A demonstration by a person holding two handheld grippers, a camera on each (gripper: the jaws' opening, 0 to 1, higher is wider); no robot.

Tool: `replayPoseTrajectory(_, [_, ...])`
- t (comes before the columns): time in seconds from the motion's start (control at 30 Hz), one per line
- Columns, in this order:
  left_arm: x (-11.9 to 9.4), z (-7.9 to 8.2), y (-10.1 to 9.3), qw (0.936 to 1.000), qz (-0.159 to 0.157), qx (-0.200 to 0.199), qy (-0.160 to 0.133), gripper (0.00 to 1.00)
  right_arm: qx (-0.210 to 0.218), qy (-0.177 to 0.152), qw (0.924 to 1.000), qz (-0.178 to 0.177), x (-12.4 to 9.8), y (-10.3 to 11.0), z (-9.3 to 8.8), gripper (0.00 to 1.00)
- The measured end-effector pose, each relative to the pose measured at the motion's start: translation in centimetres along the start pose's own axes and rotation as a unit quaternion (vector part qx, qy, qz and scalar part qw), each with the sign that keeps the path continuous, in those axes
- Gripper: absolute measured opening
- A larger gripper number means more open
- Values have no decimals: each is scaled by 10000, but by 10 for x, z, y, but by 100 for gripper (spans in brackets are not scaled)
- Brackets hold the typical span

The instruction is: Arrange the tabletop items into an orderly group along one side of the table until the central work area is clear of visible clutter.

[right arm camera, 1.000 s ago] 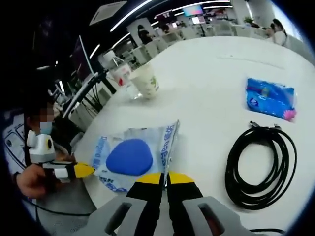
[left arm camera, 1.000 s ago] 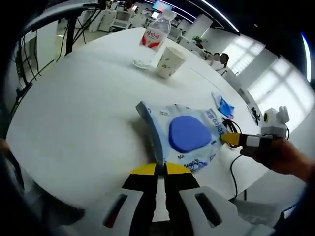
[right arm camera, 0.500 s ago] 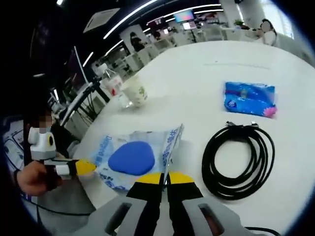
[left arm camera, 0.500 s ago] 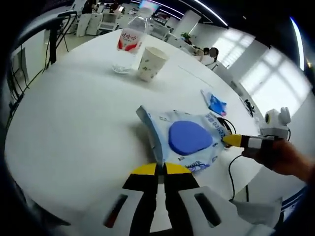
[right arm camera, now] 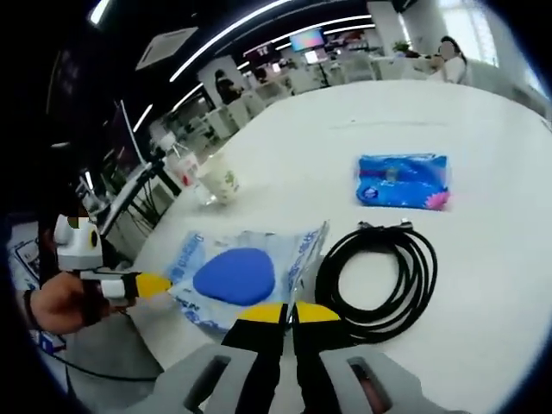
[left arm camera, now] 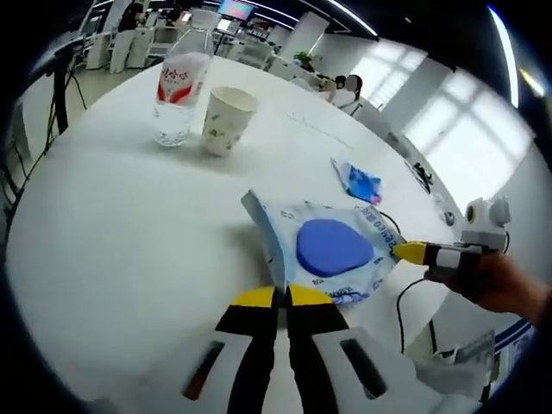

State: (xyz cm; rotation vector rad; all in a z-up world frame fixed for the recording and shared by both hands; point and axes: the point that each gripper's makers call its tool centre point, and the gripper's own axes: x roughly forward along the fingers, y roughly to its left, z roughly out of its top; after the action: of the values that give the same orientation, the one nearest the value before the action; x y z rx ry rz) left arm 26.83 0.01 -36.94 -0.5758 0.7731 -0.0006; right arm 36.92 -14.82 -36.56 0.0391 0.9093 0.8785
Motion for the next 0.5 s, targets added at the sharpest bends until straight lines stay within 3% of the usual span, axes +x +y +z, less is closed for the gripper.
replayPoseTrajectory(0.23, [21,36,1,9995,-94,291,-21,0,-26,-67,10000,-27,9,-6,19,0])
replayPoseTrajectory(0.37, [30,49,2,9992,-125,381,-19,0,-78,-94,9999,-45,22,-15,41,0])
replayPoseTrajectory(0.5, [40,57,4,9991,-115,400,-9,0,-185,-137,9997,-35,24,-16,50,0])
